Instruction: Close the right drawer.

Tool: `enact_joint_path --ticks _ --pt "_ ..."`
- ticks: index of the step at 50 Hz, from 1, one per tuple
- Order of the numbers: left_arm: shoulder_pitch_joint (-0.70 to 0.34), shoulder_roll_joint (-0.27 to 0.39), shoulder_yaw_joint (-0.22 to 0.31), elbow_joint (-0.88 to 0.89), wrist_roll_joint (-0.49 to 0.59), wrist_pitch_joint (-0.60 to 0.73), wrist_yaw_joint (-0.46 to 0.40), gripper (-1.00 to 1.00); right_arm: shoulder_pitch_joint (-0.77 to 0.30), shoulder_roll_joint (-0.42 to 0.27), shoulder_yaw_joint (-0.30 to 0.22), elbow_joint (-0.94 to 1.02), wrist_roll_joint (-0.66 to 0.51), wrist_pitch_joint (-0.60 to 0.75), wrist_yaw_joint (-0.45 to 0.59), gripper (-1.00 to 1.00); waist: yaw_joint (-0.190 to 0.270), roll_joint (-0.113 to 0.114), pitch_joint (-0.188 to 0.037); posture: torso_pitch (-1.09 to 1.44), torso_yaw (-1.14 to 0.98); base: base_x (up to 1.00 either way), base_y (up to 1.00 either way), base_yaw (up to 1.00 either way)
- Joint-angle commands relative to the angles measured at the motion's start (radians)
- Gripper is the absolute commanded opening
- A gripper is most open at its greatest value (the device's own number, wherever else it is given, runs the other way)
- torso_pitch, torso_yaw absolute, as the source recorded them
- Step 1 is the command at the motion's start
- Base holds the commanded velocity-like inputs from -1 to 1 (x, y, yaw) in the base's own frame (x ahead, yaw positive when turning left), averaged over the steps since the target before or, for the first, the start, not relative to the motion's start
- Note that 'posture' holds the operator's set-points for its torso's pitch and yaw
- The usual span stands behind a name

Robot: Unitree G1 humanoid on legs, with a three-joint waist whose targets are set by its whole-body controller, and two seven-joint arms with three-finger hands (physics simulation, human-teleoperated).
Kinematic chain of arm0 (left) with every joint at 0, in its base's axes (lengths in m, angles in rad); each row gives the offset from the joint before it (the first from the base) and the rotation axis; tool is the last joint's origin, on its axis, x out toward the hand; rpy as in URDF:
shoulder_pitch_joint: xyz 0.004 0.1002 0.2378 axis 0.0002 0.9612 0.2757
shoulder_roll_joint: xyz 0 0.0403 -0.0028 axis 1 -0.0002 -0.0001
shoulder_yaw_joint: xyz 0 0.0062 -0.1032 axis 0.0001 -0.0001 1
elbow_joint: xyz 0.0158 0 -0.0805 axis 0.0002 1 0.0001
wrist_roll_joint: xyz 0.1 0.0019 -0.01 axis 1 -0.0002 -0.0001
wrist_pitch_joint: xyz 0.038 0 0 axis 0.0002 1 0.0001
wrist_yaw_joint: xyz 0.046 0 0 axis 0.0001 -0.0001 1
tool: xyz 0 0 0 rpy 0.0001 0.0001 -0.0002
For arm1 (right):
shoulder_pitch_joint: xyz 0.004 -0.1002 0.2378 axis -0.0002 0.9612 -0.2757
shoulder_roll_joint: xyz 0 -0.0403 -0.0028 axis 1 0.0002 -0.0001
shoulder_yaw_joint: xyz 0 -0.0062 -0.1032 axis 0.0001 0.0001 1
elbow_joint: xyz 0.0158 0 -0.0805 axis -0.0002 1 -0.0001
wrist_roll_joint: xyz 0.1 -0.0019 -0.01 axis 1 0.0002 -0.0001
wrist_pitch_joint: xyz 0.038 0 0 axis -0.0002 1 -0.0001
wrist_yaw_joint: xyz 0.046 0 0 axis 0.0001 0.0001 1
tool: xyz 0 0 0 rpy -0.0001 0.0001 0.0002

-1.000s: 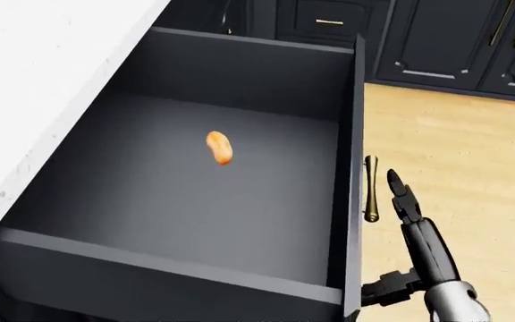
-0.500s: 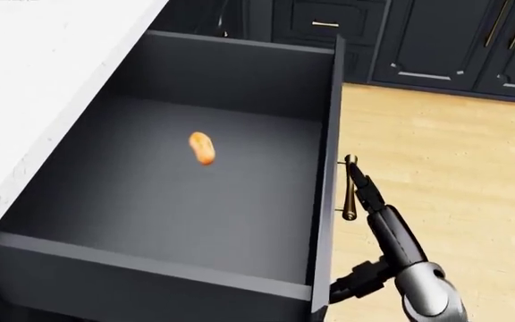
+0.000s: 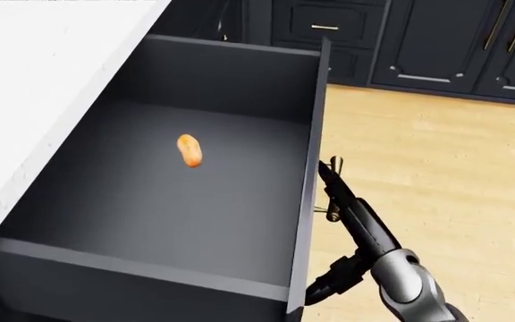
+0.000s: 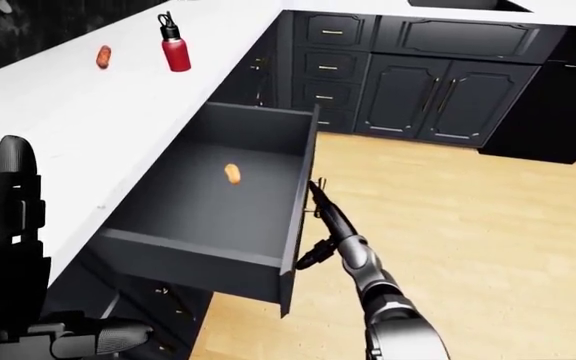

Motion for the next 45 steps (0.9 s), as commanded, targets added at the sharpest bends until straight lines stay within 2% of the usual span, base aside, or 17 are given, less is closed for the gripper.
enact_joint_path --ticks 1,21,45 --pt "-0.007 0.003 -0.001 -0.034 -0.003 -0.022 0.003 1.0 -0.037 0.014 0.007 -0.036 -0.005 -0.05 0.02 1.0 0.006 0.001 -0.019 0.0 0.0 0.0 0.0 0.0" --pt "-0.006 0.001 -0.001 -0.034 -0.004 -0.022 0.002 1.0 -0.081 0.06 0.038 -0.03 -0.09 -0.017 0.039 1.0 0.001 0.005 -0.017 0.0 0.0 0.0 0.0 0.0" --pt "-0.006 -0.004 -0.007 -0.034 0.003 -0.021 -0.002 1.0 -0.124 0.103 0.043 -0.026 -0.136 0.005 0.06 1.0 -0.006 0.008 -0.014 0.0 0.0 0.0 0.0 0.0"
